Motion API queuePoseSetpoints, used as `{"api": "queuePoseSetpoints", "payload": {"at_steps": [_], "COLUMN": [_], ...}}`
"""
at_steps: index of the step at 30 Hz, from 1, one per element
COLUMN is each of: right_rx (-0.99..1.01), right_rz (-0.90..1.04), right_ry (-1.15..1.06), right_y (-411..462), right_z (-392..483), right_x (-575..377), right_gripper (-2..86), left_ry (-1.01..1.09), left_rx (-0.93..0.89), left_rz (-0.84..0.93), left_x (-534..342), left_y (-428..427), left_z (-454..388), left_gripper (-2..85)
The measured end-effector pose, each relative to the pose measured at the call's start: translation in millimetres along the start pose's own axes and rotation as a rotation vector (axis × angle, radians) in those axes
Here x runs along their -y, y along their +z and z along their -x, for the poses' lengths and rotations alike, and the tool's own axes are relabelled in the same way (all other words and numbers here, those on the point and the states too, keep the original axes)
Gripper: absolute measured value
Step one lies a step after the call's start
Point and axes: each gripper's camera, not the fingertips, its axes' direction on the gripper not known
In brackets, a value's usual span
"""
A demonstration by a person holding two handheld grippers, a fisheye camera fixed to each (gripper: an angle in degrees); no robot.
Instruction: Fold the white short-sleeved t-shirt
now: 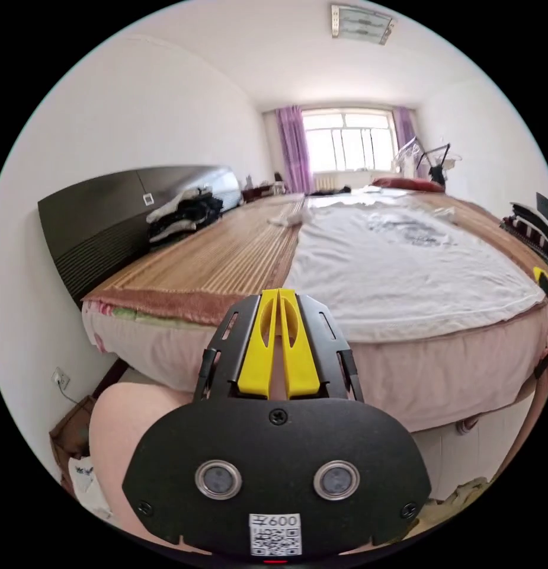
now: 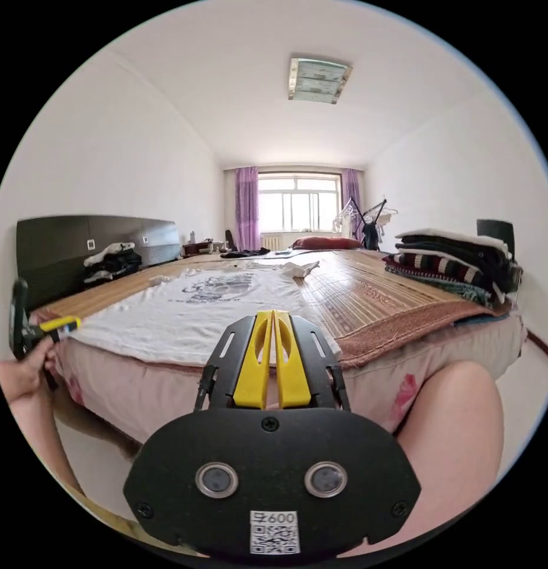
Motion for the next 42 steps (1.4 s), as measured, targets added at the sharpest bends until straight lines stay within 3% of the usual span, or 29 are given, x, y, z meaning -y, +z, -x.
{"api": "queuePoseSetpoints", "payload": {"at_steps": [2, 6, 10, 12, 19, 23, 31, 42], "right_rx": [0.223, 0.381, 0.875, 0.978, 0.594, 0.535, 0.445, 0.364], "right_rz": [-0.022, 0.002, 0.318, 0.448, 0.716, 0.746, 0.768, 0.914], "right_ry": [0.112, 0.182, 0.048, 0.015, 0.112, -0.055, -0.424, -0.507], "right_y": [4.5, 39.3, 134.9, 180.5, 346.4, 400.2, 470.8, 535.5], "right_z": [17.9, 69.4, 153.9, 183.1, 239.7, 282.3, 376.5, 452.6], "right_x": [20.6, 60.1, 111.1, 122.0, 152.7, 174.2, 179.1, 168.3], "right_gripper": [-0.8, -0.9, -0.9, -0.9, -0.9, -0.9, -0.8, -0.8], "left_ry": [0.023, 0.093, 0.120, 0.112, 0.174, 0.237, 0.221, 0.222], "left_rx": [-0.013, -0.001, 0.019, 0.020, 0.054, 0.143, 0.066, 0.069], "left_rz": [0.005, -0.006, -0.001, -0.002, -0.018, -0.047, -0.031, 0.008], "left_x": [0.1, -1.0, -0.1, -0.4, -3.5, -8.8, -3.1, 9.6], "left_y": [0.6, 0.1, -0.5, -1.0, -3.9, -6.1, -4.6, -0.9], "left_z": [-0.5, -7.9, -15.0, -15.9, -26.5, -42.7, -32.2, -32.6], "left_gripper": [0.6, 0.6, 0.7, 0.6, 0.6, 0.5, 0.4, 0.5]}}
